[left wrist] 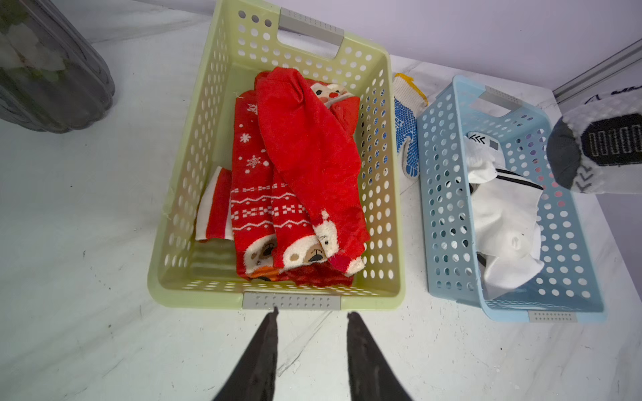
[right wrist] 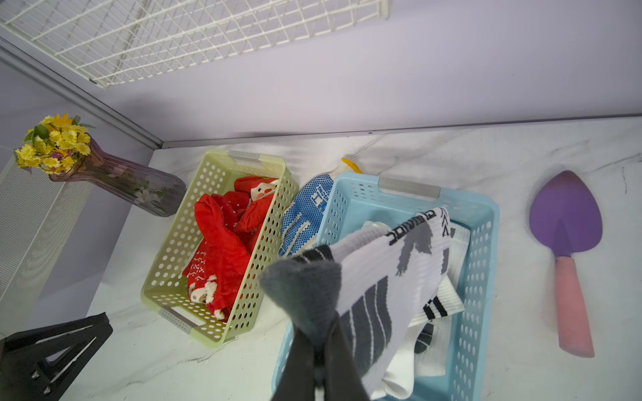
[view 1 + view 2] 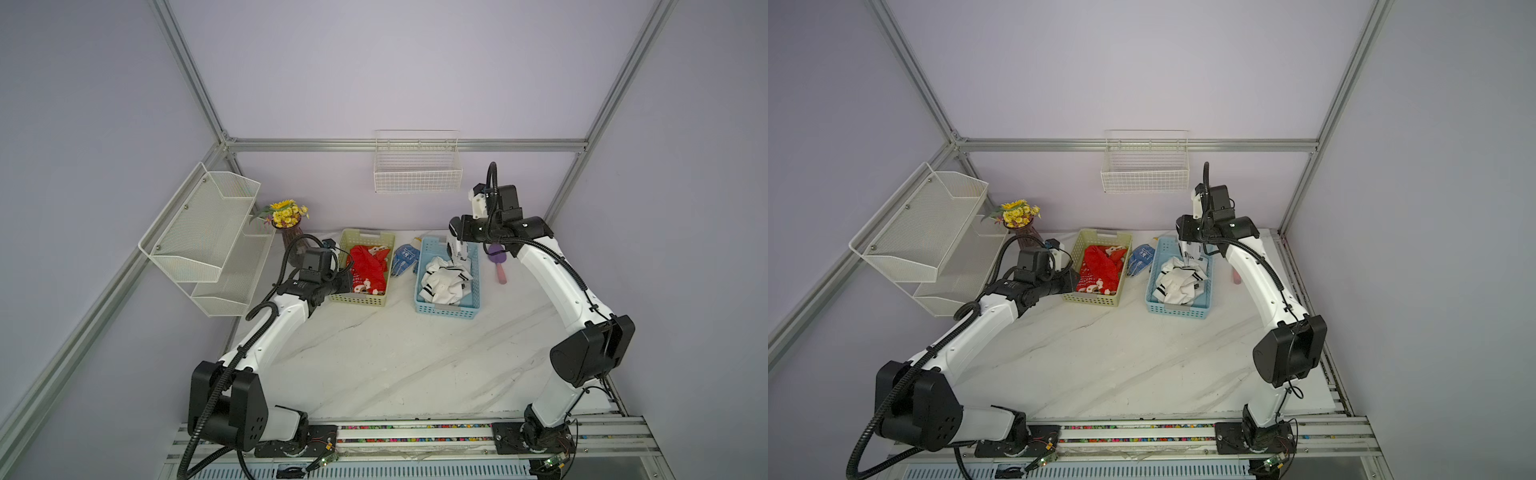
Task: Sort the socks into the basket by color
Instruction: Place the sock in the bin.
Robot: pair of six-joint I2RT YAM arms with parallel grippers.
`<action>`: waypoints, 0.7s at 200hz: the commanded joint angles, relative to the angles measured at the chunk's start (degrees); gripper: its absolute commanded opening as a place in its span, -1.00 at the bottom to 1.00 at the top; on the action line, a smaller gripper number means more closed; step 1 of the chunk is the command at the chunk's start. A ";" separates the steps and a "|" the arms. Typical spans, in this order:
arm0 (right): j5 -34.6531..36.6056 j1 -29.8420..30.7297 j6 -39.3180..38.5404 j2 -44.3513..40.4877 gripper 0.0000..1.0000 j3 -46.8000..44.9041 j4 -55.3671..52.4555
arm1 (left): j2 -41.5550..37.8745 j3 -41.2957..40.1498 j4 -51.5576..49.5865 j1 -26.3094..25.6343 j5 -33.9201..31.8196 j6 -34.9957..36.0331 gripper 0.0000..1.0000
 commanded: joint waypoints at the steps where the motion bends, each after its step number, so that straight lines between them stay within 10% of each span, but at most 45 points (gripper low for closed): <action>1: 0.50 -1.26 -3.70 2.05 -1.00 3.71 1.72 | -0.03 -0.15 2.21 0.35 0.87 -0.56 -0.32; 140: 3.84 -2.35 -17.71 5.89 -1.00 -4.00 5.21 | -0.14 -0.31 2.21 0.19 1.47 -1.87 -0.32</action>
